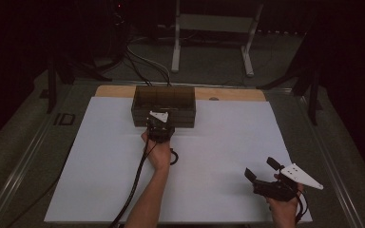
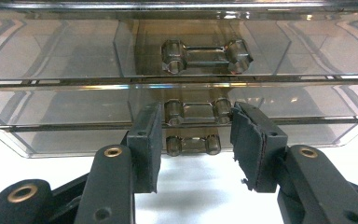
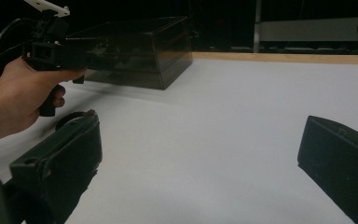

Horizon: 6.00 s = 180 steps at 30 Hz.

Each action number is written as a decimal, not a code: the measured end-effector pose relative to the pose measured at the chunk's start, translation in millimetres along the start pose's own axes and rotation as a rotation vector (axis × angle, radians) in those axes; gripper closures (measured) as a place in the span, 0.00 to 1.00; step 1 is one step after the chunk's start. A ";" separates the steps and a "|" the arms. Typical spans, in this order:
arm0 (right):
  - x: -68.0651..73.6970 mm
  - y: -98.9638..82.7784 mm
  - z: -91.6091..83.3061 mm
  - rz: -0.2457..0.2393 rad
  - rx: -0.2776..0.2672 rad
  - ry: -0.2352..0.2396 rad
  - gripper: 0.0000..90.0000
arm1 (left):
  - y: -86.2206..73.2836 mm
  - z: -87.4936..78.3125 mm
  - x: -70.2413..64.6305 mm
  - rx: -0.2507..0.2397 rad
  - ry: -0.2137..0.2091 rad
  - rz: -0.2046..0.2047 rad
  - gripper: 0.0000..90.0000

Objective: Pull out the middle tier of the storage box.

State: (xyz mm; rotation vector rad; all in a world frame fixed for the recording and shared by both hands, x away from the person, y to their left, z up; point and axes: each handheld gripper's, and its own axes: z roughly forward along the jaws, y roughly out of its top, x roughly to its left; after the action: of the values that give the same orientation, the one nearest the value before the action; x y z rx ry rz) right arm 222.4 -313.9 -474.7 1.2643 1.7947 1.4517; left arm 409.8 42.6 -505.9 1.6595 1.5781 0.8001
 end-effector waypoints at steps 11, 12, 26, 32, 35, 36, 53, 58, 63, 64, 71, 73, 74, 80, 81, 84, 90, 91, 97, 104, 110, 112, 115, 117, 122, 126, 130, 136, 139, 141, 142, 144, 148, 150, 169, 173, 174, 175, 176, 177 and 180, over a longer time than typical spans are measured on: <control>-1.0 0.0 -0.4 0.004 -0.001 -0.002 0.00 | 1.7 0.7 -2.2 -0.003 0.010 -0.026 0.63; -1.4 0.0 -0.5 0.006 -0.001 -0.004 0.00 | 1.6 0.8 -2.5 -0.003 0.013 -0.026 0.63; -4.5 0.2 -2.0 0.036 -0.009 -0.001 0.00 | 1.4 2.2 -5.6 0.000 0.034 -0.036 0.64; -3.4 0.2 -1.3 0.029 -0.006 -0.002 0.00 | 1.8 2.6 -5.3 0.007 0.034 -0.040 0.64; -3.3 0.3 -1.7 0.031 -0.006 -0.002 0.00 | 2.9 3.1 -5.6 0.019 0.034 -0.055 0.64; -3.5 0.3 -1.8 0.032 -0.006 -0.003 0.00 | 3.3 3.1 -5.9 0.023 0.036 -0.055 0.64; -3.6 0.3 -1.5 0.029 -0.006 -0.002 0.00 | -0.8 -8.8 -9.5 0.047 0.055 -0.032 0.64; -3.0 0.1 -0.7 0.025 -0.004 0.001 0.00 | -3.5 -12.0 -9.6 0.040 0.048 -0.025 0.64; -3.5 0.1 -0.9 0.027 -0.005 -0.001 0.00 | -2.7 -11.7 -5.5 0.052 0.029 -0.034 0.35; -3.6 0.1 -0.8 0.027 -0.004 -0.001 0.00 | -2.6 -11.3 -4.9 0.054 0.033 -0.036 0.29; -2.8 0.0 -0.5 0.025 -0.004 0.000 0.00 | -1.2 -11.5 1.2 0.072 -0.007 -0.049 0.02; -3.1 0.1 -0.7 0.026 -0.004 0.000 0.00 | -0.7 -12.2 2.8 0.077 -0.008 -0.033 0.01; -3.2 0.1 -0.7 0.026 -0.004 -0.001 0.00 | -0.5 -12.5 3.3 0.080 0.002 -0.023 0.01; -2.8 0.0 -0.4 0.025 -0.002 0.001 0.00 | 0.0 -13.2 9.3 0.092 0.003 0.011 0.01; -2.9 0.0 -0.4 0.025 -0.003 0.001 0.00 | 0.6 -13.7 10.6 0.090 -0.010 0.007 0.01; -3.1 0.0 -0.3 0.026 -0.003 0.000 0.00 | 1.9 -14.9 12.6 0.088 -0.027 0.004 0.01; -2.7 0.0 -0.2 0.026 -0.003 0.000 0.00 | 5.8 -21.7 19.1 0.081 -0.075 0.021 0.01; -2.7 0.0 -0.2 0.026 -0.003 0.000 0.00 | 5.8 -21.7 19.1 0.081 -0.075 0.021 0.01; -2.9 -0.2 0.1 0.026 0.000 -0.001 0.00 | 10.1 -26.8 26.8 0.057 -0.099 0.037 0.01; -3.0 -0.1 -0.2 0.026 -0.002 -0.002 0.00 | 14.1 -29.7 33.4 0.047 -0.150 0.058 0.01; -2.7 -0.1 -0.3 0.026 -0.001 -0.002 0.00 | 21.9 -33.7 39.8 0.051 -0.194 0.086 0.01; -2.7 -0.1 -0.3 0.026 0.000 -0.003 0.00 | 24.1 -34.4 42.3 0.061 -0.209 0.087 0.01; -2.5 -0.1 -0.4 0.024 0.000 -0.001 0.00 | 26.2 -34.5 44.0 0.062 -0.239 0.114 0.01; -2.5 -0.1 -0.4 0.025 0.001 -0.002 0.00 | 27.0 -34.9 44.2 0.061 -0.252 0.127 0.01; -2.4 -0.2 -0.3 0.025 0.002 -0.002 0.00 | 32.8 -34.2 44.1 0.067 -0.338 0.222 0.01; -2.4 -0.2 -0.4 0.026 0.001 -0.002 0.00 | 34.2 -32.8 45.7 0.084 -0.401 0.239 0.01; -2.2 -0.1 -0.3 0.026 0.001 0.000 0.00 | 34.8 -30.7 47.4 0.092 -0.423 0.254 0.01; -2.2 -0.3 -0.2 0.026 0.002 -0.001 0.00 | 35.4 -25.5 54.3 0.064 -0.465 0.305 0.01; -2.1 -0.3 0.3 0.024 0.002 0.000 0.00 | 36.7 -22.3 53.3 0.072 -0.488 0.338 0.01; -2.1 -0.3 0.3 0.023 0.002 0.000 0.00 | 38.0 -20.4 52.0 0.083 -0.480 0.359 0.01; -2.2 -0.3 0.0 0.026 0.002 0.001 0.00 | 38.9 -18.6 51.3 0.092 -0.488 0.367 0.01; -2.3 -0.3 -0.2 0.027 0.001 0.000 0.00 | 38.9 -18.6 51.3 0.092 -0.488 0.367 0.02; -2.9 -0.3 -0.1 0.027 -0.001 -0.001 0.00 | 40.6 -15.1 50.6 0.114 -0.500 0.401 0.02; -2.9 -0.4 0.1 0.028 0.000 0.000 0.00 | 40.0 -12.6 50.5 0.130 -0.505 0.412 0.02; -2.6 -0.3 0.3 0.025 0.001 0.000 0.00 | 39.5 -5.9 51.5 0.164 -0.521 0.461 0.13; -3.2 -0.3 0.0 0.027 -0.001 -0.001 0.00 | 39.9 -8.3 51.5 0.182 -0.527 0.486 0.15; -3.2 -0.3 -0.1 0.027 -0.001 -0.002 0.00 | 40.0 -9.0 51.3 0.186 -0.527 0.490 0.15; -3.2 -0.3 -0.1 0.027 -0.001 -0.002 0.00 | 40.0 -9.0 51.3 0.186 -0.527 0.490 0.15; -3.2 -0.3 -0.2 0.027 -0.001 -0.001 0.00 | 40.1 -10.4 50.8 0.196 -0.527 0.498 0.15; -3.0 -0.3 -0.1 0.027 -0.001 -0.001 0.00 | 40.3 -10.8 50.6 0.200 -0.526 0.505 0.16; -2.8 -0.3 0.0 0.027 -0.001 0.000 0.00 | 42.5 -10.5 51.0 0.212 -0.521 0.504 0.17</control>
State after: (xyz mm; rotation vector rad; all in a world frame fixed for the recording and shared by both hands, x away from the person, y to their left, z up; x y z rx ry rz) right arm 223.5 -316.4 -475.4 1.2929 1.7835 1.4663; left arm 428.5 93.8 -466.5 2.2412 0.9150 0.3838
